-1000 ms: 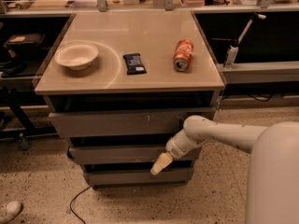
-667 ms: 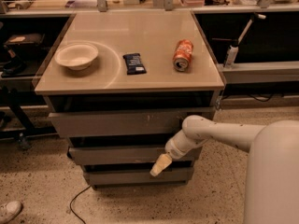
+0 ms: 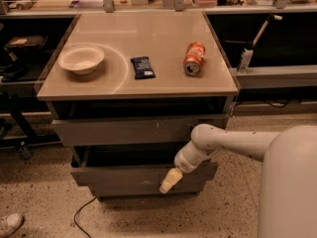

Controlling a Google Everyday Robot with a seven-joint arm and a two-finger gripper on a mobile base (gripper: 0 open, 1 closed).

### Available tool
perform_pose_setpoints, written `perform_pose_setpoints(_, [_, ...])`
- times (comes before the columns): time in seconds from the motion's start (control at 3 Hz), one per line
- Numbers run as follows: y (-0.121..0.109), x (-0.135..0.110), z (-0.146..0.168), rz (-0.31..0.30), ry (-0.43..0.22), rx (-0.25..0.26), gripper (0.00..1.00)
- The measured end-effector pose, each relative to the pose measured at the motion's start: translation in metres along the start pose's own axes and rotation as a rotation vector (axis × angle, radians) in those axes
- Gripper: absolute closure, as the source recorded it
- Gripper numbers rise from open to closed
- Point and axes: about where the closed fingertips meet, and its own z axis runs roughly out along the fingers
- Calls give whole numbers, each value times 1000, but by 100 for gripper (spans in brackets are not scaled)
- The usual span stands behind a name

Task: Open middle drawer

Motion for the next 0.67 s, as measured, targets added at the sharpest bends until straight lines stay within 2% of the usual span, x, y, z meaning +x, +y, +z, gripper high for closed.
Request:
perform_pose_setpoints(0.33, [32,32,-11,31,54,-31,0])
perform_pose_setpoints(0.67, [46,44,-16,43,80,-43,0])
